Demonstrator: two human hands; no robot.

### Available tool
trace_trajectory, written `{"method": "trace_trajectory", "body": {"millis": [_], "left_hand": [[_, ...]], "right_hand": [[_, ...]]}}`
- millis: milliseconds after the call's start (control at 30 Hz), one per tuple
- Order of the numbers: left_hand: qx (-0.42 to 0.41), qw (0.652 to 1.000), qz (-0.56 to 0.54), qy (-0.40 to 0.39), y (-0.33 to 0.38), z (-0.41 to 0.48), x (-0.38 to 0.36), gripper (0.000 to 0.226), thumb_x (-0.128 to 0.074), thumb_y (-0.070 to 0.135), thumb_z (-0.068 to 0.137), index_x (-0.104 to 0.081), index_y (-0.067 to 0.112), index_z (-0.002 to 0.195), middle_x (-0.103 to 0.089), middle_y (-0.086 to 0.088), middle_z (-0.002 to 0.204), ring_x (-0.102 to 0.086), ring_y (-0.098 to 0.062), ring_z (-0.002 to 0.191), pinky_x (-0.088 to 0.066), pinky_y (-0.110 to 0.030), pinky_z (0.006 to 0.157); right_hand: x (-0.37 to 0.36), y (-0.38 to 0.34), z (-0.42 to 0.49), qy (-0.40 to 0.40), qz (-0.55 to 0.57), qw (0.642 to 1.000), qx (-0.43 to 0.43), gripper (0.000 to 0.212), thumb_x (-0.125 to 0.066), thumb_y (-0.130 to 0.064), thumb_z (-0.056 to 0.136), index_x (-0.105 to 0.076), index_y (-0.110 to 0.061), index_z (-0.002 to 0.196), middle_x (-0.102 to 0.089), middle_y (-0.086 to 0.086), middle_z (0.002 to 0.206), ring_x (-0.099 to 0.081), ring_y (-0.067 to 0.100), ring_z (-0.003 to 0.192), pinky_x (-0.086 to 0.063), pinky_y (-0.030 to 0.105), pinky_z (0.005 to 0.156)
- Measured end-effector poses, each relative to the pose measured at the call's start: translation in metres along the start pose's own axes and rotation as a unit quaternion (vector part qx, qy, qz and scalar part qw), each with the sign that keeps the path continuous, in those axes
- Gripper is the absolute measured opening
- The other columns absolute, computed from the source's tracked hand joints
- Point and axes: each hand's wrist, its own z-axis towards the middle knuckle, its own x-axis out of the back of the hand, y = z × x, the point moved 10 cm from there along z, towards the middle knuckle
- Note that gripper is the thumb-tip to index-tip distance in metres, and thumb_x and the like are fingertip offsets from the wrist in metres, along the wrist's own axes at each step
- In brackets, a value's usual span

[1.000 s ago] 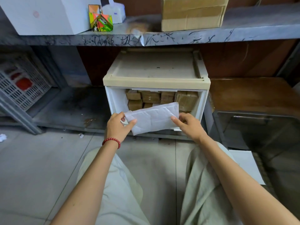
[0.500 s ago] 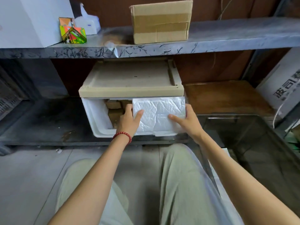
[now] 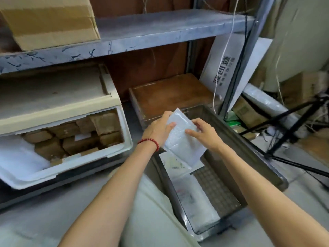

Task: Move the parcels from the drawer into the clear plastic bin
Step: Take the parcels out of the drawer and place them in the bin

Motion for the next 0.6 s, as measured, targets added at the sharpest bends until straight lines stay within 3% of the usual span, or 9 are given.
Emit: {"method": "trace_trajectory", "body": {"millis": [233,367,433,600], "left_hand": [[-0.049,0.993,0.093,-0.045,0.02,0.007,-0.081,0.045,-0.05,0.038,0.096,-0.034,0.029,0.136,-0.056,0.0,0.126,-0.059,-0.02,0.101,-0.044,-0.027,0.073],[-0.054,0.981,0.182,-0.049,-0.002,0.011,-0.102,0.04,-0.05,0.037,0.095,-0.039,0.025,0.132,-0.061,0.001,0.117,-0.06,-0.021,0.102,-0.049,-0.036,0.086],[-0.055,0.974,0.214,-0.051,-0.016,0.016,-0.108,0.038,-0.05,0.039,0.095,-0.041,0.025,0.129,-0.063,0.002,0.113,-0.06,-0.022,0.102,-0.049,-0.038,0.085],[-0.049,0.97,0.233,-0.044,-0.032,0.028,-0.11,0.038,-0.05,0.043,0.093,-0.043,0.025,0.126,-0.065,0.004,0.107,-0.061,-0.02,0.096,-0.05,-0.036,0.08]], "right_hand": [[0.013,0.101,-0.015,-0.008,-0.03,0.995,-0.1,0.009,-0.052,-0.025,0.098,-0.048,-0.019,0.103,-0.058,0.0,0.104,-0.056,0.016,0.089,-0.043,0.028,0.077],[0.003,0.164,-0.02,-0.015,-0.075,0.979,-0.191,0.008,-0.049,-0.023,0.099,-0.043,-0.019,0.103,-0.056,0.003,0.101,-0.053,0.012,0.076,-0.039,0.025,0.067],[-0.001,0.191,-0.022,-0.031,-0.117,0.966,-0.228,0.011,-0.048,-0.023,0.1,-0.043,-0.016,0.107,-0.056,0.007,0.098,-0.052,0.016,0.074,-0.039,0.029,0.063],[-0.005,0.24,-0.034,-0.064,-0.178,0.931,-0.313,0.029,-0.044,-0.02,0.1,-0.041,-0.014,0.127,-0.056,0.017,0.115,-0.052,0.031,0.092,-0.044,0.039,0.08]]}}
